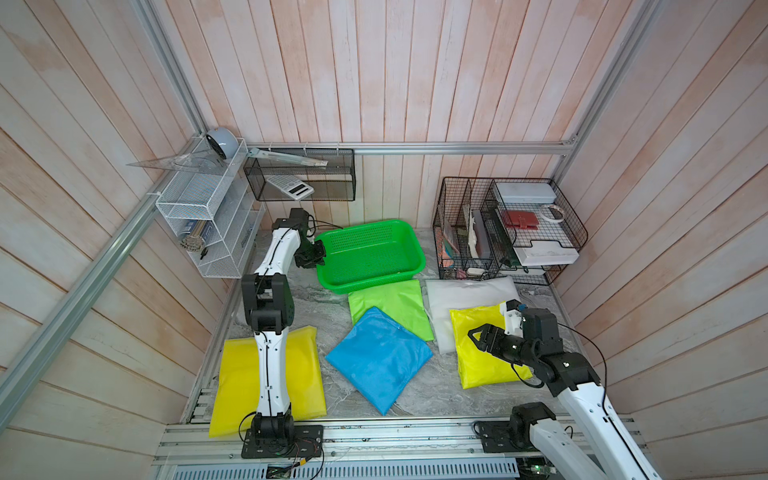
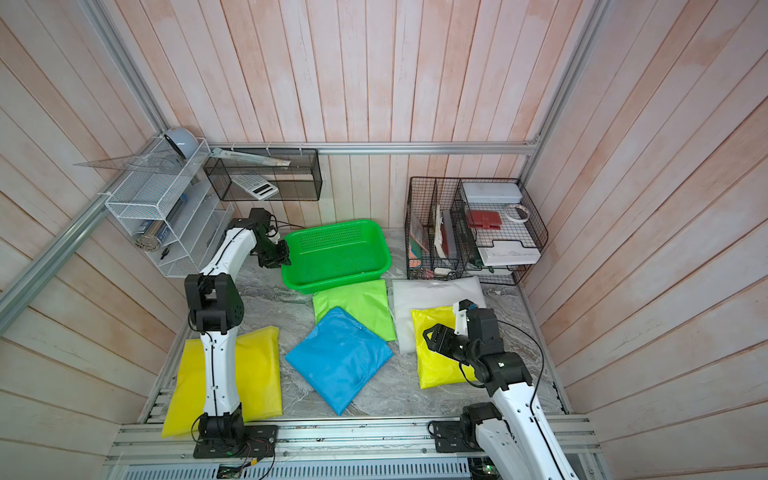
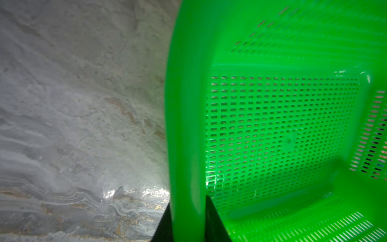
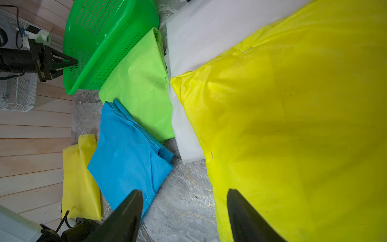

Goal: Put the folded raincoat in the basket
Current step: Adjust the basket at the center of the board.

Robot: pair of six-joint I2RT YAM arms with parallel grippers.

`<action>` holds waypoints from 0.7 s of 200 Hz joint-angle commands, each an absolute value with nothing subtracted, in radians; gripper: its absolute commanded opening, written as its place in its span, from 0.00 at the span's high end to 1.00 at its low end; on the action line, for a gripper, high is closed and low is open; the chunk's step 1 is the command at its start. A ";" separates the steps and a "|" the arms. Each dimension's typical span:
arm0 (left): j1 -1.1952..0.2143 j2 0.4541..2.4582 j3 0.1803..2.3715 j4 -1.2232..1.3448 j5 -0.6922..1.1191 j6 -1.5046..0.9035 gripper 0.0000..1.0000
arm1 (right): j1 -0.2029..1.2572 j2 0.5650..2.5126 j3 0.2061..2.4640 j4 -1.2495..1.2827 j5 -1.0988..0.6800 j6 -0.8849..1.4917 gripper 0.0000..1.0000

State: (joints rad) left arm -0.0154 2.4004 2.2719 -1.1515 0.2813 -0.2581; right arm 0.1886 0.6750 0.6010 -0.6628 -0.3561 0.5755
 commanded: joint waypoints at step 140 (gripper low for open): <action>-0.090 2.482 2.418 -1.245 0.288 -0.214 0.32 | 0.194 0.679 0.594 -0.648 -0.335 0.568 0.30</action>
State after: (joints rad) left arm -0.1215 2.5004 2.4245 -1.2327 0.3450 -0.1894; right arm 0.1886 0.6895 0.6010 -0.6567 -0.3412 0.5751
